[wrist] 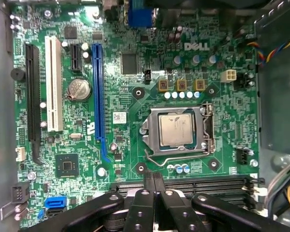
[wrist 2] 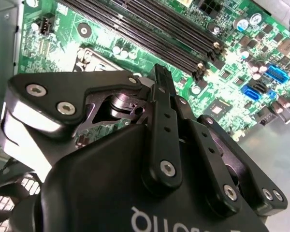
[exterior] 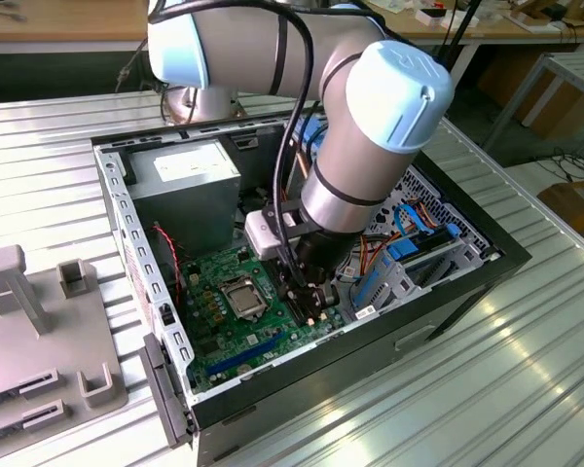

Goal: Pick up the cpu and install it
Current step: 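Install the first cpu locking lever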

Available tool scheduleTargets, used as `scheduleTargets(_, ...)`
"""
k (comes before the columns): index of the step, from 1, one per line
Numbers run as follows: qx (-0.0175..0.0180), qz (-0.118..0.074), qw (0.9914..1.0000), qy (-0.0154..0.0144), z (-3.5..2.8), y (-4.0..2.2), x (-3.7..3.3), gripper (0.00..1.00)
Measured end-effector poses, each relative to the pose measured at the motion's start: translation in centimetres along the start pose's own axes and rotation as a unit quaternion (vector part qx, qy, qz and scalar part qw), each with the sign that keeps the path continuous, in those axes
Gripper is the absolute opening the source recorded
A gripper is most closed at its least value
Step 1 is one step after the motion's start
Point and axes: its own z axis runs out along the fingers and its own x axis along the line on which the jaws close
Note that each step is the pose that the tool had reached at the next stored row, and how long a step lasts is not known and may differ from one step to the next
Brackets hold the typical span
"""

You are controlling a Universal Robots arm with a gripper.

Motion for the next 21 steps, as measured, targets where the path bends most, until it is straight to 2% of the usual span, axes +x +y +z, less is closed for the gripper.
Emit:
scheduleTargets(2, 0.0, 0.0, 1.0, 0.0, 0.68, -0.07, 0.06, 0.11)
scheduleTargets(5, 0.0, 0.0, 1.0, 0.0, 1.3, -0.12, 0.09, 0.11)
scheduleTargets(8, 0.0, 0.0, 1.0, 0.0, 1.83, -0.11, 0.13, 0.11)
scheduleTargets(10, -0.0001, 0.0, 1.0, 0.0, 1.94, 0.01, 0.14, 0.11)
scheduleTargets(15, -0.0003, 0.0, 0.99999, -0.0042, 1.85, 0.16, 0.14, 0.11)
scheduleTargets(17, -0.0003, 0.0, 0.99998, -0.0064, 1.61, 0.19, 0.13, 0.11)
scheduleTargets(19, -0.0005, -0.001, 0.99995, -0.0095, 1.37, 0.21, 0.11, 0.11)
scheduleTargets(21, -0.0007, -0.001, 0.99989, -0.0146, 1.09, 0.23, 0.11, 0.11)
